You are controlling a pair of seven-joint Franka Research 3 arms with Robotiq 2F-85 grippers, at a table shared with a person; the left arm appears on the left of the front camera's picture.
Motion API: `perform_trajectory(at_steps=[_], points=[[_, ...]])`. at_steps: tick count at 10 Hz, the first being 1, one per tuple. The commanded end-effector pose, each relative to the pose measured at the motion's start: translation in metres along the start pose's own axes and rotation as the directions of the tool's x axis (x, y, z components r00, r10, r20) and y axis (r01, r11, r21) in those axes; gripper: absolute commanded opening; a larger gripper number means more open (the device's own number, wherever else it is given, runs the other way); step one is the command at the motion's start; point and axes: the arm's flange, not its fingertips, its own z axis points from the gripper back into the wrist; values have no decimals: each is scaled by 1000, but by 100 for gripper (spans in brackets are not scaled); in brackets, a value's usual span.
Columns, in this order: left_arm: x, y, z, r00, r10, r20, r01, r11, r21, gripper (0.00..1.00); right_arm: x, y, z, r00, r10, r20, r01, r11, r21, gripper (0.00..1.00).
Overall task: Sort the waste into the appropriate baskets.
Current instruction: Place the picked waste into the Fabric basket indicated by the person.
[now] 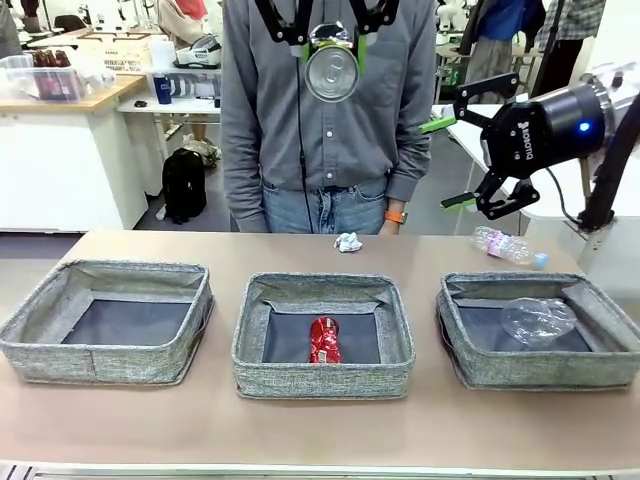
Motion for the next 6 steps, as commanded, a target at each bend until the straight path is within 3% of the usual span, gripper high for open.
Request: perform_trajectory(at_steps=[1, 6], points=[[-5, 9, -3, 1000, -2, 14, 2, 1000, -2, 47, 1, 1, -1, 1000, 21, -7, -20, 999, 29, 100], [-5, 9, -3, 1000, -2, 14, 2, 1000, -2, 47, 1, 1, -1, 1000, 21, -7, -20, 999, 29, 100]])
